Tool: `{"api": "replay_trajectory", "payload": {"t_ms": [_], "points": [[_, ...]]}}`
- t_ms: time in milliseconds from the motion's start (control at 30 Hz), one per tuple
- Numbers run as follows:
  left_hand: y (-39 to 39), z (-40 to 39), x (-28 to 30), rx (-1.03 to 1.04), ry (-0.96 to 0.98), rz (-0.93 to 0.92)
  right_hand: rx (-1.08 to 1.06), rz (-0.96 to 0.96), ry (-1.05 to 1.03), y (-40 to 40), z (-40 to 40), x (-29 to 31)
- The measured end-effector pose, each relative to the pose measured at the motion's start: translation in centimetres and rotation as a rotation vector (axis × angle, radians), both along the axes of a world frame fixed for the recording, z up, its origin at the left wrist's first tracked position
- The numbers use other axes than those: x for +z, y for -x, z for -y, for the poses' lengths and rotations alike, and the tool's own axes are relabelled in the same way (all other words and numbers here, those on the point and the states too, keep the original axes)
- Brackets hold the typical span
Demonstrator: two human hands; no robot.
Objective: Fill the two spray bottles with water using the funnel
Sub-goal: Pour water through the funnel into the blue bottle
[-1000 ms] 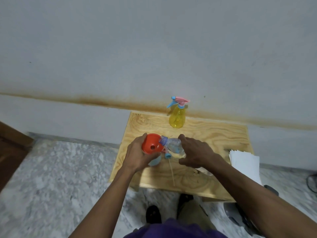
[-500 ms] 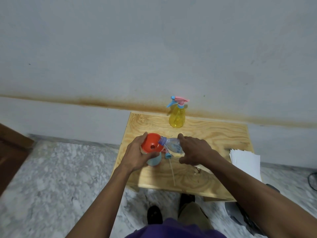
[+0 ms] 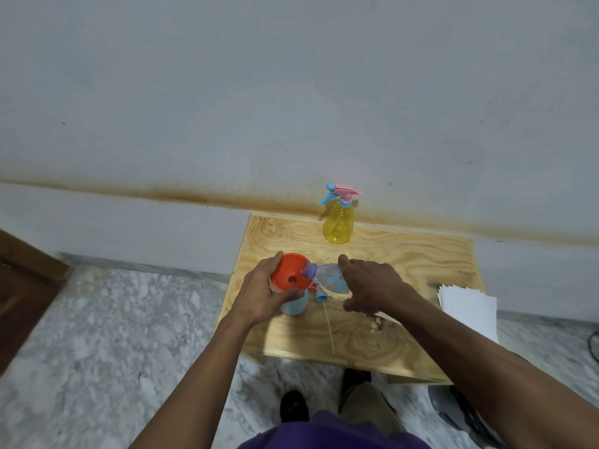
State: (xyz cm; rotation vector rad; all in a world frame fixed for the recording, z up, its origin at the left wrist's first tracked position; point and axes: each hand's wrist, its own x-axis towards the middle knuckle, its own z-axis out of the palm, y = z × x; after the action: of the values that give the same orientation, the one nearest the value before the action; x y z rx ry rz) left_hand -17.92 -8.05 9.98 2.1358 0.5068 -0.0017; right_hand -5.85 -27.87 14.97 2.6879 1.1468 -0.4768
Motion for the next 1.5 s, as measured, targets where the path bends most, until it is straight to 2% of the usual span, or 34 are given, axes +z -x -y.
{"api": "replay_trajectory", "payload": {"t_ms": [300,700,967,1500], "points": [[-0.1,0.0,0.2,-0.006,-0.003,-0.001,0.024,0.048,0.044,0.3,-0.3,-0.1],[0.0,-0.1,0.3,-0.012,-0.002,-0.005,0.023,0.035,0.037,0.3,-0.4,0.0],[0.0,0.0,0.4,-0.013,-0.008,-0.004,-0.037,-0.053,-0.010,0.5,0.1,-0.3],[0.0,0.1,0.5,-0.021,-0.016,-0.018,-0.031,-0.014,-0.014,1.1,-0.2,-0.6]]}}
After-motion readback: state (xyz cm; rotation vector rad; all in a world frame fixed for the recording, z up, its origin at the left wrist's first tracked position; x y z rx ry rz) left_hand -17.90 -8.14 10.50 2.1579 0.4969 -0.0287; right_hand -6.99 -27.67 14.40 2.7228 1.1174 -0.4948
